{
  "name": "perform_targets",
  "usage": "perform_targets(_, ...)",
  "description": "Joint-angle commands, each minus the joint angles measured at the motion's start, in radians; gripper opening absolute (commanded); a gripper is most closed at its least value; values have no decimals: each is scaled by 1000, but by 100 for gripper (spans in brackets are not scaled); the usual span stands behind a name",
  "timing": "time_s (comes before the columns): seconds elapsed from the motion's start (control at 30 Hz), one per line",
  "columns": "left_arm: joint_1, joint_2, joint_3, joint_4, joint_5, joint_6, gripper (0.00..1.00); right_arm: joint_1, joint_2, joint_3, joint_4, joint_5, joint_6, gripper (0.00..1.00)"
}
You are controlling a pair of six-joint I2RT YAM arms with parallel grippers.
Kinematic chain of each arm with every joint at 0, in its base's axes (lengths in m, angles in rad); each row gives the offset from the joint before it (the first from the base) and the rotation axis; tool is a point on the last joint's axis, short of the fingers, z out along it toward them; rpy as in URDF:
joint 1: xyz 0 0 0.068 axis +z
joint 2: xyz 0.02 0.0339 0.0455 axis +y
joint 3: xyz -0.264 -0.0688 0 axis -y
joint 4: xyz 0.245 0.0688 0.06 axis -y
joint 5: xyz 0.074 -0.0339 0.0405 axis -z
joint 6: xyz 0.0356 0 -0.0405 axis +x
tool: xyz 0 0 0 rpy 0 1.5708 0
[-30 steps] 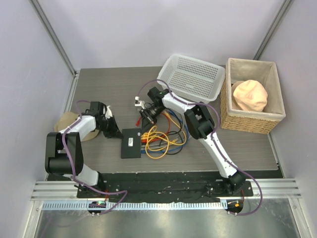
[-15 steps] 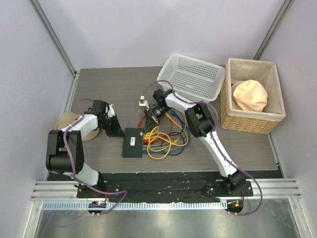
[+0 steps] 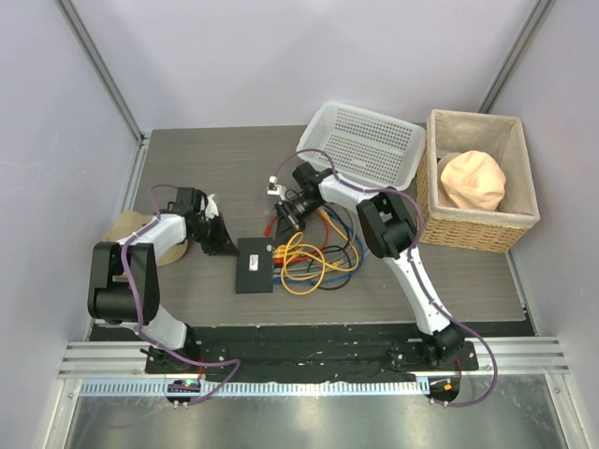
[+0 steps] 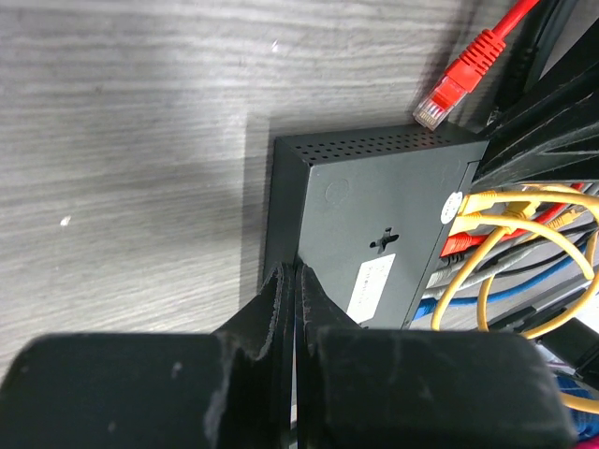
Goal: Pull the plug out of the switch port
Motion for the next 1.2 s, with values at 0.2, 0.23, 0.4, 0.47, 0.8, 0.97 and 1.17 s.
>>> perform_targets(0.2,4,61,-24,-29,-166,49,0,-63,64,11,-189,12,-241,2)
perform_targets(0.23,4,63,-24,-29,-161,50,0,-61,107,137,-265,6,-289,1)
perform_targets(0.4,1,80,-14,-33,-158,52,0,-63,190,269,-469,44,-487,1)
perform_targets(0.47,-4,89,-11,-33,-158,53,0,-63,202,258,-529,60,-588,1)
perform_targets(0.8,-28,123,25,-38,-164,64,0,-66,173,149,-521,130,-586,1)
perform_targets(0.97,-28,111,99,-93,-105,116,5,-67,65,96,-386,120,-523,1)
perform_targets(1.17,7,58,188,-136,131,191,80,-67,-83,71,-301,112,-490,1)
